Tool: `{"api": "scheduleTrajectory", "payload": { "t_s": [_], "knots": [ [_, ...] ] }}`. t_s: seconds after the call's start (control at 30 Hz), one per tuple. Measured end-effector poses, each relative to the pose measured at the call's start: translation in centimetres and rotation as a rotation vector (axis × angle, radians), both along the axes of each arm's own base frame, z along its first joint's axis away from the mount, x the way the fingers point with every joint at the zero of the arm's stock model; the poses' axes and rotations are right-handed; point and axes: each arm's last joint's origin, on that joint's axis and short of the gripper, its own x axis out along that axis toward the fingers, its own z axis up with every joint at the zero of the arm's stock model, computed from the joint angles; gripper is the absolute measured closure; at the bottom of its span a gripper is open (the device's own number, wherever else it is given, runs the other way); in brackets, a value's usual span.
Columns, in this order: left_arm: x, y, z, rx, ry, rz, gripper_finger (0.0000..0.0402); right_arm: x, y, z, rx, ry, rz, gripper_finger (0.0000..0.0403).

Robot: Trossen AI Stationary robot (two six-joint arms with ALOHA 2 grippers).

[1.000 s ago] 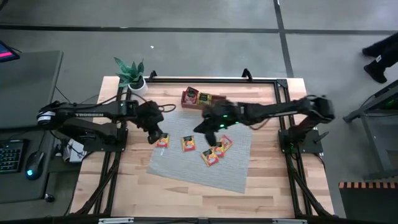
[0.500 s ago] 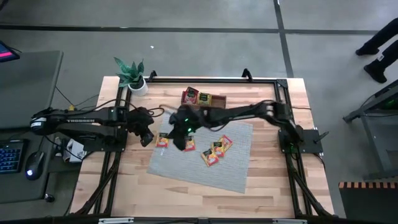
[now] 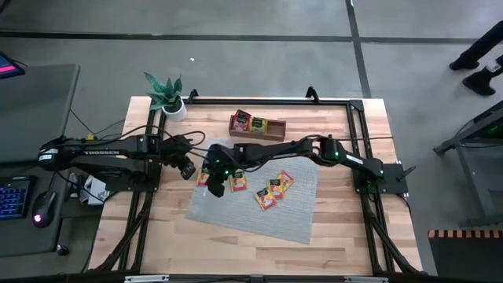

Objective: Pick & Place Tea
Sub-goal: Put the orange tea bag into the right section of the wooden organizer

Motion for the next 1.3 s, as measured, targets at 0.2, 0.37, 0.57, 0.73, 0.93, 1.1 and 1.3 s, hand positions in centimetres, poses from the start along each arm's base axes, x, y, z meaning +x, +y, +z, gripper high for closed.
{"api": "scheduleTrajectory", "payload": {
  "t_s": [0.2,0.37,0.57,0.73,0.93,1.1,1.3],
  "knots": [
    [0.0,0.1,0.0,0.023,0.003,0.016,0.0401,0.1,-0.6,-0.4,-0.06,-0.002,-0.046,0.0403],
    [0.0,0.1,0.0,0.023,0.008,0.016,0.0401,0.1,-0.7,-0.5,-0.125,-0.009,-0.05,0.0403],
    [0.0,0.1,-0.1,0.023,0.003,0.016,0.0401,0.2,-0.5,-0.5,-0.241,-0.043,0.008,0.0403],
    [-0.3,0.0,-1.1,-0.001,0.028,0.021,0.0401,0.4,0.2,-1.4,-0.312,-0.056,0.05,0.0403],
    [-0.3,-0.1,-1.5,-0.024,0.019,0.029,0.0401,0.5,0.1,-2.0,-0.316,-0.047,0.009,0.0403],
    [-0.3,-0.1,-1.5,-0.023,0.016,0.032,0.0401,0.6,0.2,-2.5,-0.316,-0.046,0.008,0.0403],
    [-0.3,0.0,-1.5,0.0,0.021,0.046,0.0401,0.7,0.8,-4.2,-0.297,-0.023,0.006,0.0403]
  ]
}}
